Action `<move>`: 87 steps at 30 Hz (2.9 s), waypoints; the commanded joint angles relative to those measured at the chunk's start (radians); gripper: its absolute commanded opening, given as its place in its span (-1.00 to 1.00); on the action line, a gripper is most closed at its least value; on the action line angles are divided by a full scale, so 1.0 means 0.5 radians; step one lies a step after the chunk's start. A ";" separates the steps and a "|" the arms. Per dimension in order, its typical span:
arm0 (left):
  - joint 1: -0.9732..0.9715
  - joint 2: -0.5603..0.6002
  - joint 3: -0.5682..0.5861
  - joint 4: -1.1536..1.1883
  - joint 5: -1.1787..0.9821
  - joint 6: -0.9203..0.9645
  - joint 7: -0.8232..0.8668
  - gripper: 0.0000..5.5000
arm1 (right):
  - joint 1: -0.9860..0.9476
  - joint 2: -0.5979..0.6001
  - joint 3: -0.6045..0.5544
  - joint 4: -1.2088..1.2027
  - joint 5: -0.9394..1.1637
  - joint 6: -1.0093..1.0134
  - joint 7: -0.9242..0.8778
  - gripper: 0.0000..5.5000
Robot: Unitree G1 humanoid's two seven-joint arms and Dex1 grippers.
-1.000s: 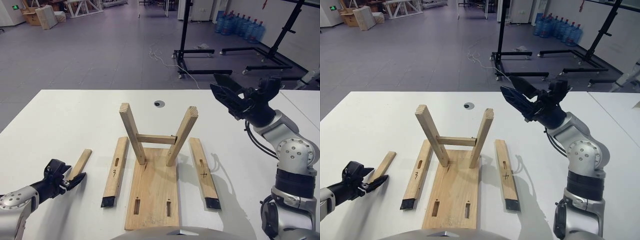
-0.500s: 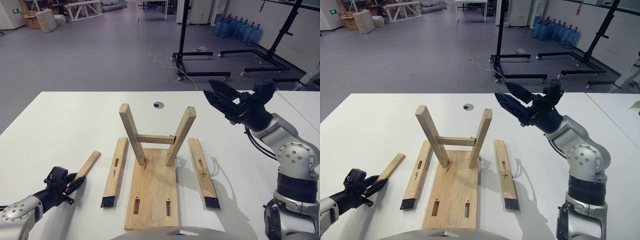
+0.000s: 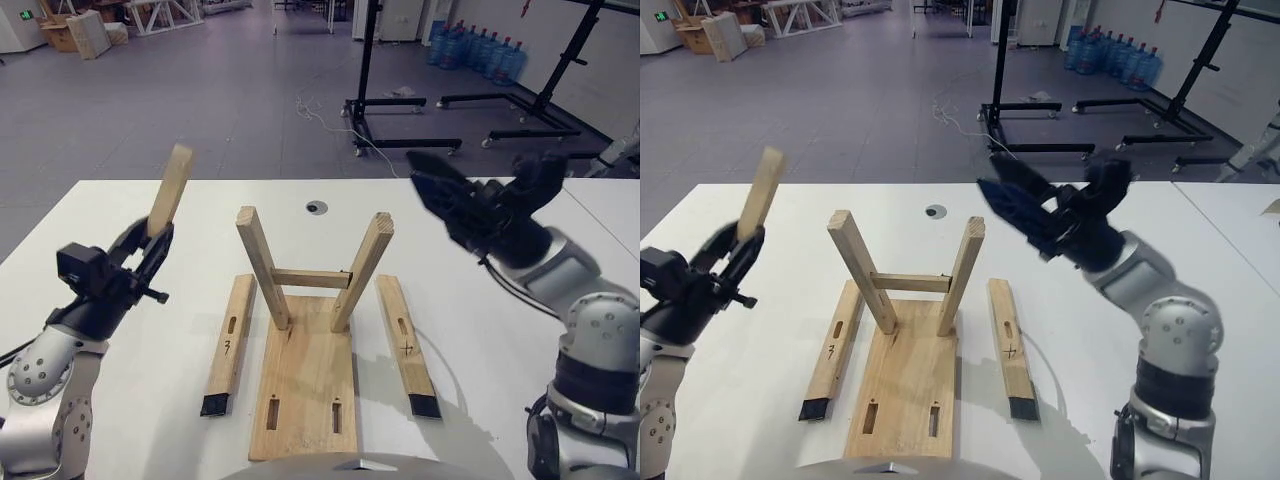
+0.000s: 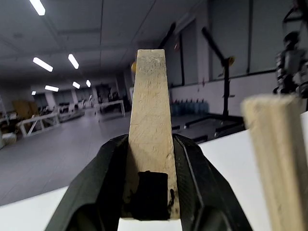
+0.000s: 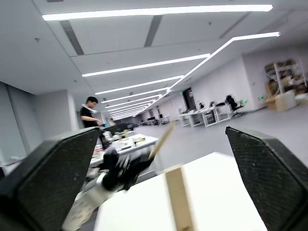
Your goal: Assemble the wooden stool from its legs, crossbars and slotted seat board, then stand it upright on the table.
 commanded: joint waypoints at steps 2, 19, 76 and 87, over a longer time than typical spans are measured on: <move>-0.195 0.156 -0.277 -0.303 0.095 0.175 0.010 -0.53 | 0.083 0.213 0.277 -0.242 0.000 -0.062 -0.376 0.76; -0.331 0.157 -0.868 -0.297 0.320 0.154 -0.174 -0.53 | 0.015 0.533 0.609 0.093 0.178 -0.109 -0.621 0.55; 0.240 0.154 -0.887 0.152 0.146 0.113 -0.387 -0.01 | -0.177 -0.061 0.075 0.164 0.943 -0.117 -0.413 -0.86; 0.611 0.037 -0.917 0.109 0.345 -0.007 -0.253 0.02 | 0.481 -0.622 -0.238 0.592 0.828 0.349 -0.143 -0.86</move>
